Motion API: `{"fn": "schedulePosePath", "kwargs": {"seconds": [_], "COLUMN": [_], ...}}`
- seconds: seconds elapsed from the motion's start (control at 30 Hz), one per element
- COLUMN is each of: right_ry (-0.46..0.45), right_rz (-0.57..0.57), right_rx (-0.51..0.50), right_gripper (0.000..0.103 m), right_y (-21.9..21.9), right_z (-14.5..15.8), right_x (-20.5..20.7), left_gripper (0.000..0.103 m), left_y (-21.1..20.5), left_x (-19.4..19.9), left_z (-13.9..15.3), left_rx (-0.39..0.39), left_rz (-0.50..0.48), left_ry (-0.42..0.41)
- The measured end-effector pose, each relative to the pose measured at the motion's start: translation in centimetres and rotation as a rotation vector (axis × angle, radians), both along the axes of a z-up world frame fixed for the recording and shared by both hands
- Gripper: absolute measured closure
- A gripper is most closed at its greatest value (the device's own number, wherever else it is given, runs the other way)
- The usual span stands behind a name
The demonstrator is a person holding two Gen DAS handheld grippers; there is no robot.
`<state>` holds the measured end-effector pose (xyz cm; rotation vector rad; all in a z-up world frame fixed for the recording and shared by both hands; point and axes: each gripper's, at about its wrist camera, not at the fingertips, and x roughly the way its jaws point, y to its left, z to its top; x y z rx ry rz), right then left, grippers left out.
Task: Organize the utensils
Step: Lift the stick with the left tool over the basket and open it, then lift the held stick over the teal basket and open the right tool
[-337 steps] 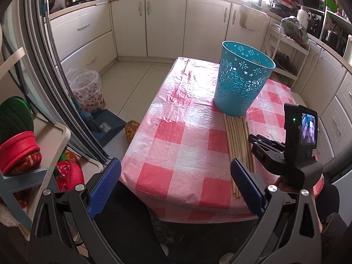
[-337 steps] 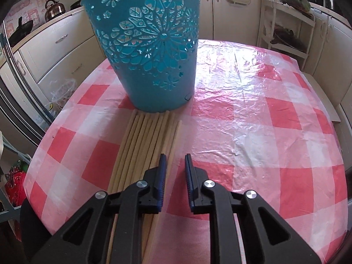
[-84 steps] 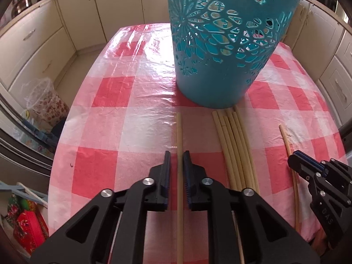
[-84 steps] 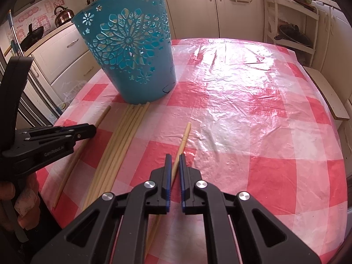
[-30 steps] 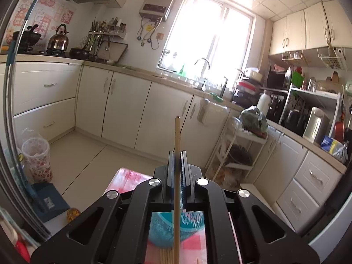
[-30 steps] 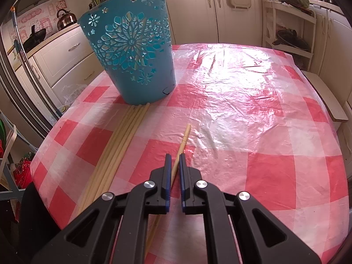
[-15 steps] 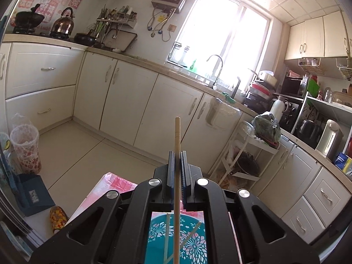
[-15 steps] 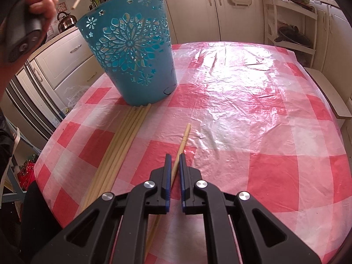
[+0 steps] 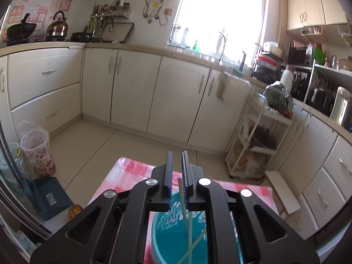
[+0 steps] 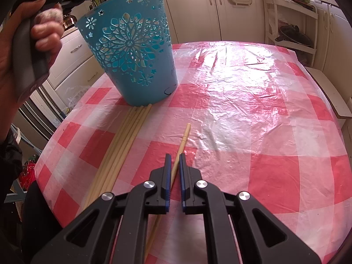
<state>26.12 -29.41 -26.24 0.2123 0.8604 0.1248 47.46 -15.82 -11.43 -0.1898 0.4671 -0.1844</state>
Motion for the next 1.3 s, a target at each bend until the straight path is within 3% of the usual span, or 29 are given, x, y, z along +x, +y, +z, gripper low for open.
{"fn": "schedulePosePath", "kwargs": {"seconds": [0.03, 0.1, 0.17, 0.37, 0.43, 0.57, 0.63, 0.77, 0.93, 1.03, 1.17, 1.3], "right_ry": [0.0, 0.001, 0.002, 0.007, 0.004, 0.0, 0.018, 0.06, 0.062, 0.041, 0.045, -0.038], "right_rz": [0.0, 0.005, 0.006, 0.011, 0.006, 0.019, 0.04, 0.048, 0.028, -0.005, -0.044, -0.042], "right_rx": [0.003, 0.021, 0.034, 0.004, -0.04, -0.172, -0.174, -0.186, -0.272, -0.22, 0.002, 0.136], "right_gripper": [0.095, 0.092, 0.091, 0.081, 0.082, 0.094, 0.094, 0.093, 0.093, 0.095, 0.098, 0.098], "right_y": [0.0, -0.1, -0.3, 0.3, 0.9, 2.1, 1.8, 1.2, 2.6, 2.1, -0.1, -1.4], "right_z": [0.0, 0.0, 0.0, 0.2, 0.3, 0.3, 0.4, 0.6, 0.6, 0.3, 0.6, 3.2], "right_x": [0.0, 0.0, 0.0, -0.8, -0.8, -0.7, -0.8, -0.8, -1.0, -1.3, -1.8, -3.2], "left_gripper": [0.081, 0.06, 0.049, 0.03, 0.029, 0.029, 0.029, 0.029, 0.029, 0.029, 0.028, 0.028], "left_y": [0.2, 1.0, 2.0, 5.9, 7.2, 9.8, 11.0, 12.1, 12.3, 12.1, 12.2, 12.7], "left_x": [-0.4, -1.8, -3.5, -9.7, -11.3, -13.2, -14.2, -16.0, -17.1, -17.5, -17.9, -17.7], "left_z": [-0.1, 0.0, 0.3, -0.3, -1.4, -4.1, -5.1, -5.9, -5.8, -5.7, -6.0, -6.9], "left_rx": [0.009, 0.025, 0.038, 0.07, 0.074, 0.038, 0.017, 0.021, 0.01, 0.012, 0.012, 0.004], "left_rz": [0.004, 0.023, 0.041, 0.077, 0.084, 0.092, 0.101, 0.101, 0.092, 0.082, 0.071, 0.075], "left_ry": [0.011, 0.007, 0.0, -0.001, 0.023, 0.118, 0.148, 0.146, 0.143, 0.142, 0.152, 0.185]}}
